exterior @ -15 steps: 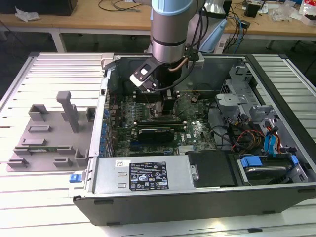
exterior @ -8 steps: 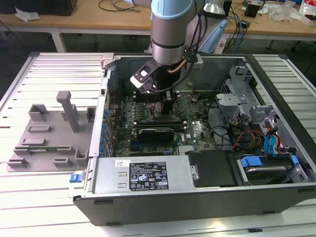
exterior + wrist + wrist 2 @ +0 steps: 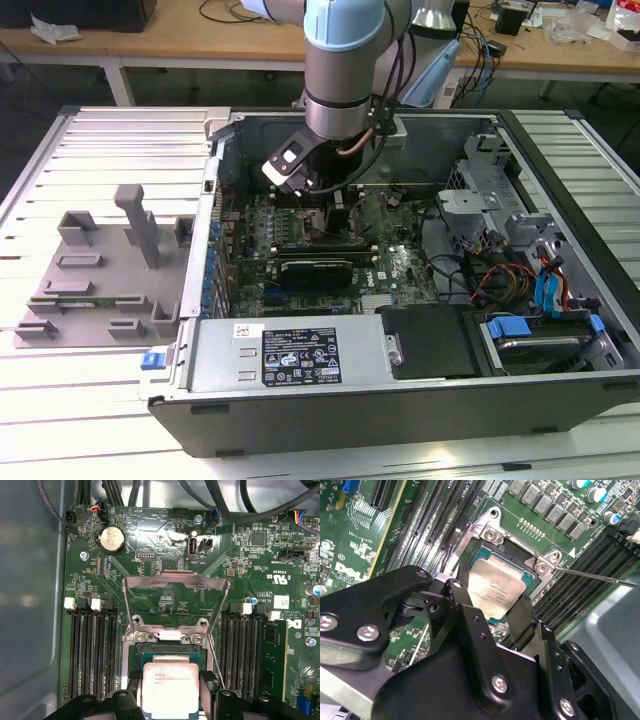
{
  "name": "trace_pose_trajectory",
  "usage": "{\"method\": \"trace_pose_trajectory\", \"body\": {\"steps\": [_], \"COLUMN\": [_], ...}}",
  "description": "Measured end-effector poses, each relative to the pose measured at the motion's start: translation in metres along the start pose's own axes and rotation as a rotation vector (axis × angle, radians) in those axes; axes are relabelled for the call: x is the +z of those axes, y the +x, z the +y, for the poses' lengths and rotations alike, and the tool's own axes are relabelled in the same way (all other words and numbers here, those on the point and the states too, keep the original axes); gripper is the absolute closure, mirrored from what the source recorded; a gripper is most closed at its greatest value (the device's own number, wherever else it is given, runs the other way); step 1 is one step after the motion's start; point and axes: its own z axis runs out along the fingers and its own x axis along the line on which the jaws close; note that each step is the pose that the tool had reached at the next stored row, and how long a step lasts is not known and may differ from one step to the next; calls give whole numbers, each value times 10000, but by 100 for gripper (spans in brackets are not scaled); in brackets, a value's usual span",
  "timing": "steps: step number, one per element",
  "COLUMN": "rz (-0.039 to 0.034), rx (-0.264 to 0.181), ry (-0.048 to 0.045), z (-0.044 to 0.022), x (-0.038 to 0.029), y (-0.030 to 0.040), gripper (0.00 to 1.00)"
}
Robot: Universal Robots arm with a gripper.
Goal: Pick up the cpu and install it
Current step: 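Place the cpu into insertion slot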
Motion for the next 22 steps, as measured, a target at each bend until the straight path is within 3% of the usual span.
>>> {"method": "trace_pose_trajectory", "body": {"steps": [7, 22], "rz": [-3, -6], "rx": [57, 101], "ry": [3, 2], "z": [0, 3], "x": [48, 76], "y": [23, 23], "gripper": [45, 45]}}
